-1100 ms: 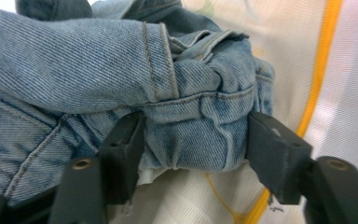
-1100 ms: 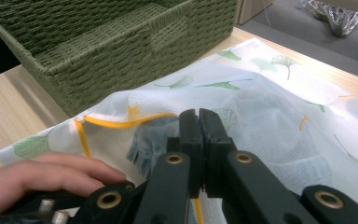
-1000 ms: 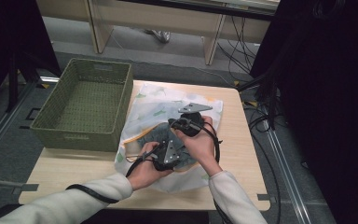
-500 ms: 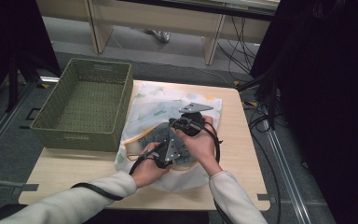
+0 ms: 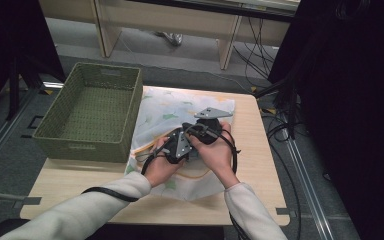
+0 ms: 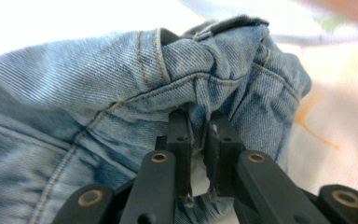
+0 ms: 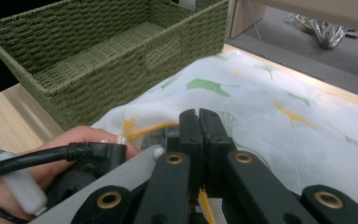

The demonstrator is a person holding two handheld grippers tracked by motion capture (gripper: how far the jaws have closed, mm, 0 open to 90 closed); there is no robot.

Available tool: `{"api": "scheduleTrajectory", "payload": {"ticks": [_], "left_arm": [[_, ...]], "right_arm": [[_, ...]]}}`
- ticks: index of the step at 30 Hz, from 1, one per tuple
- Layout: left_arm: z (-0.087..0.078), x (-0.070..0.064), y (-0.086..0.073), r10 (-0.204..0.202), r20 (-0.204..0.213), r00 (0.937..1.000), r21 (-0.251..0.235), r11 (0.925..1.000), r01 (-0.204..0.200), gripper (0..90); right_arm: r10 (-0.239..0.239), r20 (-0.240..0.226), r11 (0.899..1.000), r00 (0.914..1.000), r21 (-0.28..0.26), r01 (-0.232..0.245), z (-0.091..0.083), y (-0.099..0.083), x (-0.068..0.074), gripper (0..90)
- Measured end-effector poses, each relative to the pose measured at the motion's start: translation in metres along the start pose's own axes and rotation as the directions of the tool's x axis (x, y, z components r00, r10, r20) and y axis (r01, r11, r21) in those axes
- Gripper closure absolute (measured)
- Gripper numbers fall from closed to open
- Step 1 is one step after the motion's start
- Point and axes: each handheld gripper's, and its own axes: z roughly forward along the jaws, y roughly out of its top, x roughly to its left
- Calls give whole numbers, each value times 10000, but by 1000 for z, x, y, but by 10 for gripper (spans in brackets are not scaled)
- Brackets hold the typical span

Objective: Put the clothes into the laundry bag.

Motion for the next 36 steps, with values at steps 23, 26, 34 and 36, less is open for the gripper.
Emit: {"api": "scheduleTrajectory", "payload": {"ticks": [23,26,34,36], "left_arm": [[-14,-3,-7,-213,730,9971,-55,9997,218,582],[-29,1,-6,-190,884,9959,-226,9995,211,563],[-91,17,-7,83,467,9989,-1202,9927,-26,586],[-103,25,-12,339,-445,9984,-1306,9906,-394,604]], "right_arm": [[235,90,9987,9997,454,-239,4,-8,-8,900],[180,90,9986,9998,498,-184,4,-9,-8,900],[159,128,9979,9998,625,-166,4,-13,-9,900],[103,126,9978,9999,661,-111,3,-14,-9,900]]}}
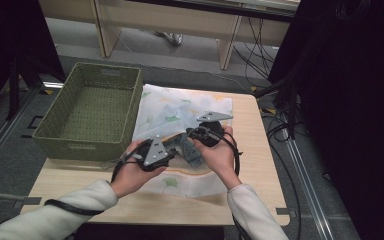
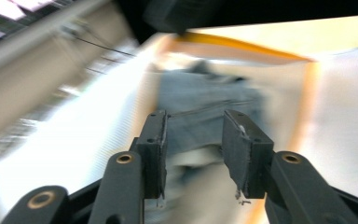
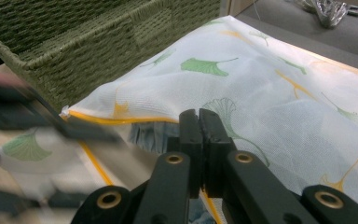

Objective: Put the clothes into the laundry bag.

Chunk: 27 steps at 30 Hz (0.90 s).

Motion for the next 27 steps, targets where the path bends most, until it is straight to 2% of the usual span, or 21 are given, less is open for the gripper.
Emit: {"api": "scheduleTrajectory", "payload": {"ticks": [1,2,3,4,7,8,9,12,13,14,15,16,17,18,19,21,23,26,27], "left_arm": [[-4,4,-4,-90,-285,9996,178,9998,95,602],[-6,10,-8,235,-457,9987,486,9986,-213,585],[-6,14,-12,323,-583,9978,678,9973,-283,567],[-5,17,-15,209,-709,9973,838,9964,-150,560],[3,21,-18,395,-672,9970,1316,9908,-304,540],[5,22,-18,541,-627,9966,1443,9885,-446,547],[8,21,-19,604,-564,9966,1542,9867,-511,560],[15,20,-18,1119,-390,9930,1861,9771,-1028,696],[16,20,-18,1204,-294,9923,1977,9738,-1123,750],[17,20,-18,1078,-164,9940,2041,9736,-1022,812],[17,19,-17,905,-30,9959,2080,9742,-879,874],[16,19,-17,914,92,9958,2146,9724,-913,891],[14,18,-16,906,178,9957,2165,9719,-923,893],[11,18,-15,880,297,9957,2113,9731,-923,893],[8,18,-13,868,378,9955,2064,9740,-928,894],[1,18,-11,919,644,9937,2013,9741,-1032,894],[-3,17,-11,903,805,9926,2017,9738,-1050,894],[-4,13,-12,1202,1249,9849,1754,9743,-1412,894],[-4,11,-11,1314,1196,9841,1633,9751,-1500,891]], "right_arm": [[47,-4,10000,10000,26,-47,0,-1,0,900],[-67,9,10000,10000,26,67,-1,-1,0,900],[-24,-11,10000,10000,71,24,-1,-2,0,900],[-42,-8,10000,10000,77,42,-1,-2,0,900],[-142,-34,9998,9999,136,142,-2,-3,1,900],[85,-20,9997,10000,222,-85,-2,-4,2,900],[-144,-46,9997,9999,186,145,-2,-5,1,900],[-95,-74,9994,9999,318,98,-3,-9,0,900],[-125,-68,9994,9999,326,127,-3,-9,-1,900],[-147,-53,9992,9999,378,149,-4,-11,-2,900],[-101,-87,9990,9999,438,105,-5,-12,-2,900],[-145,-124,9988,9998,461,151,-5,-14,-4,900],[14,-80,9985,10000,555,-10,-7,-15,-4,900],[-241,-136,9984,9996,502,248,-7,-16,-6,900],[-20,-97,9979,10000,655,27,-10,-19,-6,900],[-313,-162,9972,9994,673,323,-10,-22,-10,900],[-374,-326,9956,9988,842,400,-11,-27,-10,900],[-532,-472,9934,9975,996,577,-10,-32,-9,900],[-525,-486,9922,9974,1102,576,-9,-33,-7,900]]}}
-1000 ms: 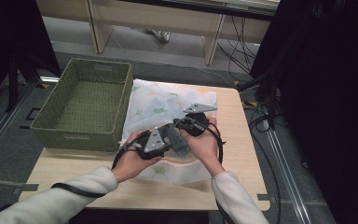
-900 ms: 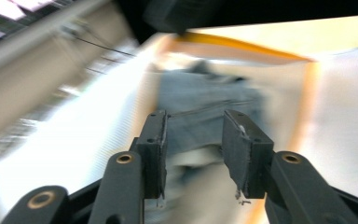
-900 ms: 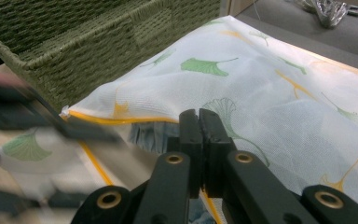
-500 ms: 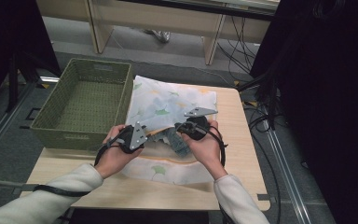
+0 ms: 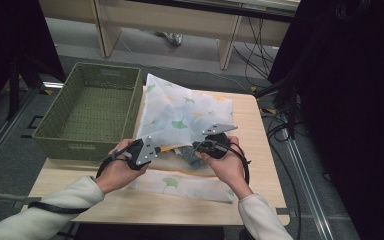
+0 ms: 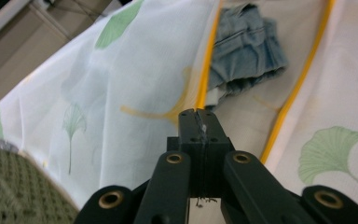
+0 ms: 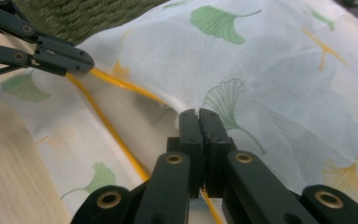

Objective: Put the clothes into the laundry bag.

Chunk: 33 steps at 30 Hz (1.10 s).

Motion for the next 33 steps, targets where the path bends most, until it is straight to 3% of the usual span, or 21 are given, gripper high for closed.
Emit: {"api": "scheduleTrajectory", "payload": {"ticks": [1,3,4,6,8,9,10,12,13,16,17,19,22,23,25,26,29,30,31,32,33], "left_arm": [[2,-3,2,67,1,10000,-264,9996,-67,863],[5,-7,6,313,-330,9990,-427,9986,-327,669],[8,-9,7,507,-640,9967,-379,9979,-532,580],[16,-10,7,1093,-1141,9874,-114,9937,-1113,452],[25,-11,3,1843,-1435,9723,479,9827,-1791,387],[29,-12,1,1887,-1148,9753,806,9803,-1802,375],[32,-14,-1,1843,-972,9781,938,9800,-1753,398],[35,-15,-3,2345,-1003,9669,1278,9668,-2212,551],[35,-14,-3,2300,-1019,9678,1270,9680,-2167,648],[28,-12,-2,1740,-759,9818,1019,9809,-1659,835],[25,-10,-1,1872,-842,9787,988,9789,-1788,869],[20,-10,-2,1786,-595,9821,998,9800,-1721,880],[16,-14,-6,2007,-284,9792,1297,9721,-1955,880],[16,-14,-6,2461,5,9693,1509,9581,-2433,880],[19,-18,-10,2504,151,9680,1902,9497,-2487,880],[21,-19,-11,2598,579,9639,2064,9416,-2661,879],[29,-19,-14,2403,822,9672,2295,9399,-2530,878],[31,-18,-14,2301,853,9694,2313,9418,-2439,878],[34,-17,-15,2282,947,9690,2421,9389,-2448,878],[36,-17,-16,2275,1056,9680,2523,9355,-2474,878],[38,-18,-17,2255,1129,9677,2594,9334,-2478,878]], "right_arm": [[-20,-16,10000,10000,21,20,1,0,1,900],[29,-48,9999,10000,133,-28,1,2,5,900],[-276,-92,9996,9996,75,276,2,2,5,900],[-249,-149,9996,9996,147,251,2,2,7,900],[-355,-179,9991,9992,234,359,3,1,7,900],[-286,-227,9992,9993,273,292,3,1,8,900],[-279,-261,9992,9993,281,286,3,1,9,900],[-351,-302,9989,9989,311,361,3,1,9,900],[-310,-304,9988,9991,362,321,3,0,10,900],[-400,-380,9978,9985,506,419,4,-2,10,900],[-356,-424,9974,9985,609,382,5,-3,9,900],[-415,-533,9958,9977,795,456,8,-6,9,900],[-498,-671,9908,9965,1221,578,17,-11,12,900],[-539,-719,9894,9960,1311,630,19,-12,12,900],[-236,-823,9833,9963,1779,380,25,-15,17,900],[-355,-882,9803,9955,1907,518,29,-17,17,900],[-701,-813,9682,9942,2344,874,42,-21,18,900],[-441,-754,9657,9962,2522,618,44,-22,19,900],[-936,-936,9644,9912,2389,1137,49,-23,14,900],[-300,-726,9608,9969,2730,488,50,-24,17,900],[-438,-823,9591,9956,2756,649,54,-26,16,900]]}}
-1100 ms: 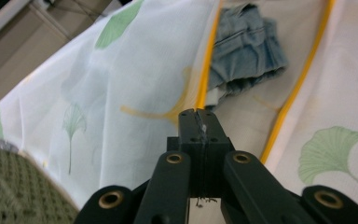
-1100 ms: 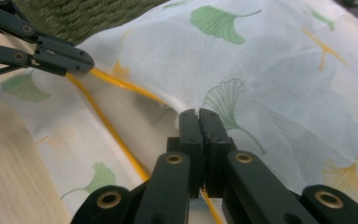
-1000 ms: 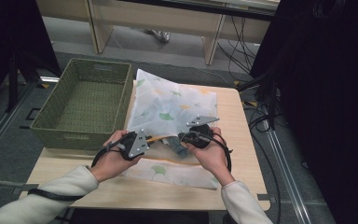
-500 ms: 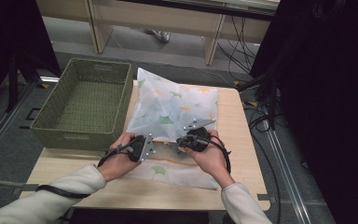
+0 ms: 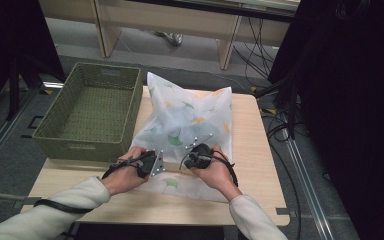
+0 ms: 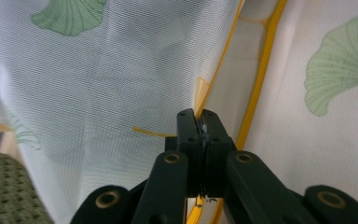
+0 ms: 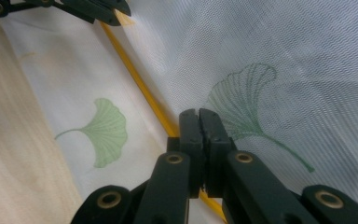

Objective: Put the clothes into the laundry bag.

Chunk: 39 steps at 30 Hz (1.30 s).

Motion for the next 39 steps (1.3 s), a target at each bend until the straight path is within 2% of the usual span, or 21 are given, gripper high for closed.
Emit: {"api": "scheduleTrajectory", "payload": {"ticks": [2,3,4,7,8,10,11,13,17,18,19,20,21,22,24,27,28,29,30,34,39], "left_arm": [[3,-1,-1,61,122,9999,67,10000,-61,877],[4,-2,-1,3,167,9999,109,9999,-5,877],[6,-2,-2,-133,228,9997,86,9999,131,876],[8,-2,-3,-197,462,9987,174,9997,189,864],[9,-2,-4,-263,540,9982,142,9996,256,855],[10,-2,-6,-554,842,9949,62,9985,551,823],[10,-2,-7,-697,986,9927,12,9976,699,795],[7,-2,-9,-1259,1498,9807,-260,9910,1312,731],[-14,3,-11,-2101,2038,9562,-873,9689,2315,691],[-19,4,-13,-2191,2015,9547,-990,9651,2424,687],[-24,7,-15,-2279,1920,9546,-1149,9607,2525,679],[-31,9,-18,-2381,1758,9552,-1404,9543,2637,669],[-34,10,-21,-2506,1653,9539,-1540,9488,2760,665],[-41,11,-25,-2735,1508,9500,-1749,9384,2979,661],[-49,13,-33,-3264,1488,9335,-2157,9105,3527,648],[-63,16,-47,-4138,1166,9029,-3158,8464,4287,639],[-68,17,-52,-4498,1003,8875,-3405,8226,4554,636],[-72,19,-57,-4722,905,8768,-3590,8058,4710,633],[-75,20,-60,-4904,860,8672,-3707,7922,4848,626],[-84,20,-75,-5190,537,8531,-3828,7784,4976,566],[-93,14,-89,-5198,335,8536,-3778,7842,4923,515]], "right_arm": [[-315,-13,9993,9995,184,315,6,-1,-1,900],[-978,130,9952,9951,21,978,10,-1,-4,900],[-202,173,9992,9996,361,195,10,-2,3,900],[-714,225,9967,9972,406,705,17,-3,0,899],[-67,268,9979,9996,642,50,18,-4,4,899],[-620,310,9968,9976,527,603,21,-5,1,896],[-601,235,9968,9979,539,588,22,-6,0,893],[-329,266,9981,9991,533,314,23,-8,2,880],[-612,-39,9975,9981,360,613,23,-10,-1,821],[-265,-35,9991,9996,335,266,18,-11,1,808],[-567,-70,9983,9984,110,568,16,-11,-3,801],[-804,-88,9965,9967,-214,802,11,-10,-6,792],[89,-109,9994,9999,-337,-93,2,-12,-3,785],[231,-156,9984,9996,-511,-238,-3,-13,-4,780],[413,-98,9935,9991,-1060,-421,-17,-17,-8,764],[693,416,9797,9967,-1912,-602,-36,-28,-14,727],[976,560,9733,9936,-2139,-836,-41,-32,-16,707],[1517,821,9600,9850,-2495,-1271,-48,-38,-18,674],[1700,1056,9486,9798,-2867,-1337,-52,-43,-22,664],[2491,1778,9197,9520,-3514,-1750,-65,-64,-32,637],[3118,2347,8949,9207,-3981,-2016,-77,-85,-39,627]]}}
